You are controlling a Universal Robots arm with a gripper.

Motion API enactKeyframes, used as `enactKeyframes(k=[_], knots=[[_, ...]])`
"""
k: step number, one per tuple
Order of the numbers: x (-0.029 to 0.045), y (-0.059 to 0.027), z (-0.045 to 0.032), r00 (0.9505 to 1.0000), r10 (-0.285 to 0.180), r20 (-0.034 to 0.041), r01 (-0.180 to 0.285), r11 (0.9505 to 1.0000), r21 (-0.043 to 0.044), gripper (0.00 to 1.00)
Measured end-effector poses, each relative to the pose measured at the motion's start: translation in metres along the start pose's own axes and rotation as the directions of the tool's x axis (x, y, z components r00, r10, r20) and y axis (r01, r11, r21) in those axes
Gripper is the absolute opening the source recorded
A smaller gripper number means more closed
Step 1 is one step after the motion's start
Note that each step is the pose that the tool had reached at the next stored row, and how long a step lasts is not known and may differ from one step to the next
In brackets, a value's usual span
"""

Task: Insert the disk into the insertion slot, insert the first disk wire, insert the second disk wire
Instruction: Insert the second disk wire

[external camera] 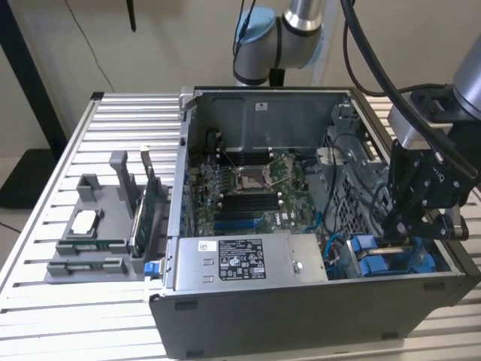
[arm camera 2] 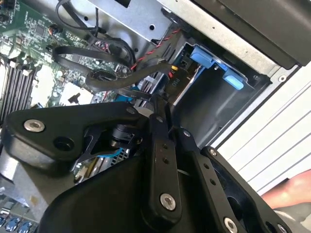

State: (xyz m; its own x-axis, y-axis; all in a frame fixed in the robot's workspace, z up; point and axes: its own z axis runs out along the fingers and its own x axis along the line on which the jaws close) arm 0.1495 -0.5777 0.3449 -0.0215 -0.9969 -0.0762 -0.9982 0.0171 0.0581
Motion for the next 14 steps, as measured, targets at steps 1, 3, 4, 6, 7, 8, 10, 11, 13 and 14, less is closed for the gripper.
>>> enactKeyframes(k=[1,3,4,6,7,8,10,11,13,14], knots=[[0.0000,0.0000,0.0000,1.0000,0.000,-0.0017,0.000,1.0000,0.0006,0.16],[0.0000,0.0000,-0.0001,1.0000,0.000,-0.0024,0.000,1.0000,0.0027,0.16],[-0.0001,0.0000,-0.0001,1.0000,0.000,-0.0025,0.000,1.0000,0.0035,0.16],[-0.0003,0.0000,0.0000,1.0000,0.000,-0.0023,0.000,1.0000,0.0053,0.16],[-0.0005,-0.0001,0.0001,1.0000,0.000,-0.0022,0.000,1.0000,0.0062,0.16],[-0.0005,-0.0001,0.0001,1.0000,0.000,-0.0022,0.000,1.0000,0.0069,0.16],[-0.0007,-0.0002,0.0003,1.0000,0.000,-0.0021,0.000,1.0000,0.0084,0.16],[-0.0007,-0.0003,0.0003,1.0000,-0.001,-0.0021,0.001,1.0000,0.0091,0.16],[-0.0010,-0.0003,0.0007,1.0000,-0.001,-0.0018,0.001,0.9999,0.0114,0.16],[-0.0012,-0.0003,0.0008,1.0000,-0.001,-0.0018,0.001,0.9999,0.0125,0.16]])
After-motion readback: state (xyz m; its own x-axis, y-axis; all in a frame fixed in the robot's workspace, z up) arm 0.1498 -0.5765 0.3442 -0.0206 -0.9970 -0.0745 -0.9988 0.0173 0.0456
